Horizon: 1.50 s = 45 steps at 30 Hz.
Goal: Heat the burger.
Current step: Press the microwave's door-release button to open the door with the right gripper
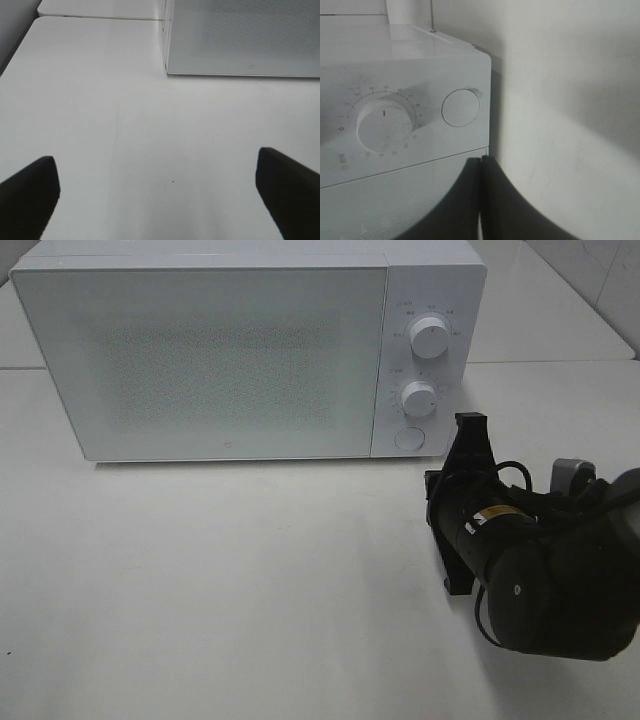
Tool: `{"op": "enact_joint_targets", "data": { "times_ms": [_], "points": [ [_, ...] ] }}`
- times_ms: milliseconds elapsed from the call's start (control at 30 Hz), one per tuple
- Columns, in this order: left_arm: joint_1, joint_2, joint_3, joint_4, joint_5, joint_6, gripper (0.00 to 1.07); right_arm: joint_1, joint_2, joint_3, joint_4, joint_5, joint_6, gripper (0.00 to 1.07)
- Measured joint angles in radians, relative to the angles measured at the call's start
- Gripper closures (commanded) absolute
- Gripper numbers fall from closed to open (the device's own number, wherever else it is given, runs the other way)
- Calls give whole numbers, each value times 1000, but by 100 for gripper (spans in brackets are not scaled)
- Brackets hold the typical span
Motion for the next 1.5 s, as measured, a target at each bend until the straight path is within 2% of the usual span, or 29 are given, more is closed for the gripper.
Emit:
{"op": "enact_joint_targets", "data": {
  "times_ms": [133,467,867,1500],
  "points": [
    [0,0,0,0,0,0,7,-6,43,-42,-1,7,2,107],
    [0,0,0,0,0,0,7,-96,94,-164,-4,85,-1,107],
    [0,0,0,0,0,0,7,-132,162,-285,-7,111,-27,107],
    [0,0,0,0,0,0,7,-173,217,-372,-29,165,-35,107]
  ]
}}
